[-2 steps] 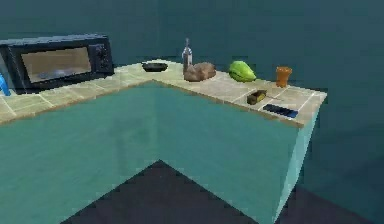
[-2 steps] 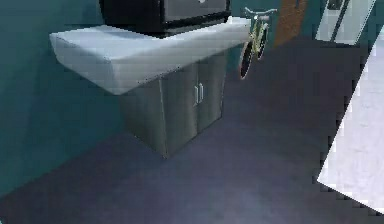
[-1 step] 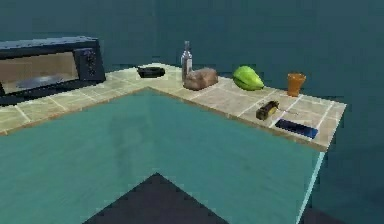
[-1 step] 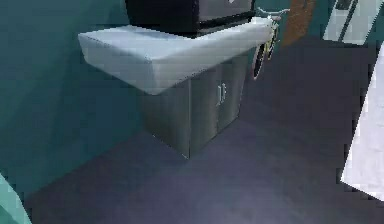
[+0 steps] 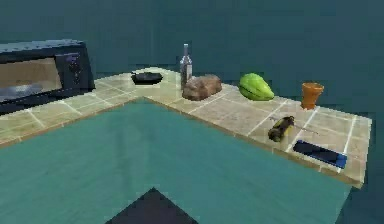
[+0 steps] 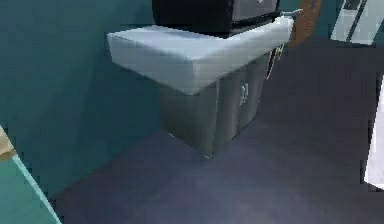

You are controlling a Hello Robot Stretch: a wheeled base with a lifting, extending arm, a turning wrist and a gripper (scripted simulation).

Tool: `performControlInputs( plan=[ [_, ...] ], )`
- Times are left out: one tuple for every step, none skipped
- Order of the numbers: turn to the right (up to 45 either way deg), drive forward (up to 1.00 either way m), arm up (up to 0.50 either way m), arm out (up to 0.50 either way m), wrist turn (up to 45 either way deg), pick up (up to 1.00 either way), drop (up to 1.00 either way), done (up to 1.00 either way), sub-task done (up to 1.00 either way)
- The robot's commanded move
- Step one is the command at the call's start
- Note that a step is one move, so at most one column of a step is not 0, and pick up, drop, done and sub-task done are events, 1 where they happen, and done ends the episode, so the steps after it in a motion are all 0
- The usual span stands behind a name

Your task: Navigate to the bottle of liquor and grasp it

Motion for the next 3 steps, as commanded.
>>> performControlInputs(
  plan=[
    [45.0, 0.00, 0.00, 0.00, 0.0, 0.00, 0.00, 0.00, 0.00],
    [39.0, 0.00, 0.00, 0.00, 0.0, 0.00, 0.00, 0.00, 0.00],
    [0.0, 0.10, 0.00, 0.00, 0.0, 0.00, 0.00, 0.00, 0.00]
  ],
)
